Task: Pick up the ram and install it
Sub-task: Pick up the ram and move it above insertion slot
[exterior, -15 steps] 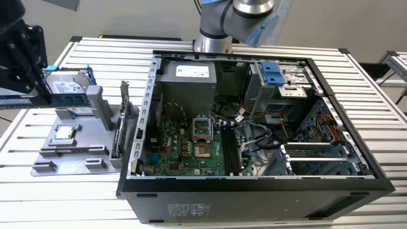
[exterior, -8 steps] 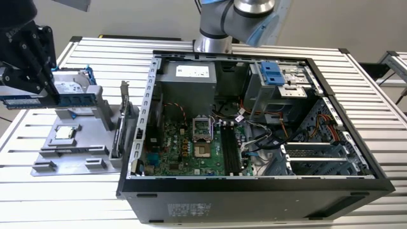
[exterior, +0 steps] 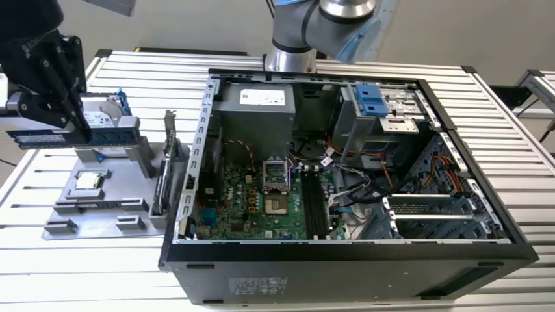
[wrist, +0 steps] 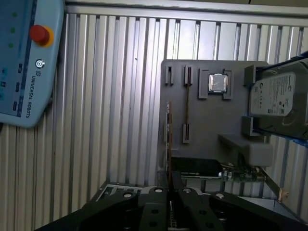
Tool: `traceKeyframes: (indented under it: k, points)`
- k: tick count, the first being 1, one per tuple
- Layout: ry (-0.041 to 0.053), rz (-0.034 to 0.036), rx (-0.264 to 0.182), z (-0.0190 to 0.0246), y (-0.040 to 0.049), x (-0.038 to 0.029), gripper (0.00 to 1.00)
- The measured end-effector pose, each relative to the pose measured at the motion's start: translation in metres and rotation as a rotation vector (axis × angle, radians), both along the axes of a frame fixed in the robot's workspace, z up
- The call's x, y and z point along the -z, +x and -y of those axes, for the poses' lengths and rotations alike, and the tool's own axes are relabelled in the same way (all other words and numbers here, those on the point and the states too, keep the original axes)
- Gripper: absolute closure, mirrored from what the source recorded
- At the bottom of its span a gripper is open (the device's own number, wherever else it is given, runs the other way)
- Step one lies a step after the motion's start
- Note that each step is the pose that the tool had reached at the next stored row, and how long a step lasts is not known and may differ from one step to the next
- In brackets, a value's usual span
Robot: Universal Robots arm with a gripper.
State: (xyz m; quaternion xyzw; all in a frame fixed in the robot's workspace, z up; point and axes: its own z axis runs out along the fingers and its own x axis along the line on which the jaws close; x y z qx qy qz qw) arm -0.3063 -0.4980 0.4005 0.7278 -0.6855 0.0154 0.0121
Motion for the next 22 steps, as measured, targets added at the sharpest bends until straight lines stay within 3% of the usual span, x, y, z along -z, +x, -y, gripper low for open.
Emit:
traceKeyframes:
  k: [22]
  points:
    - [0.0000, 0.0000, 0.000, 0.0000, 0.0270, 0.0000, 1.00]
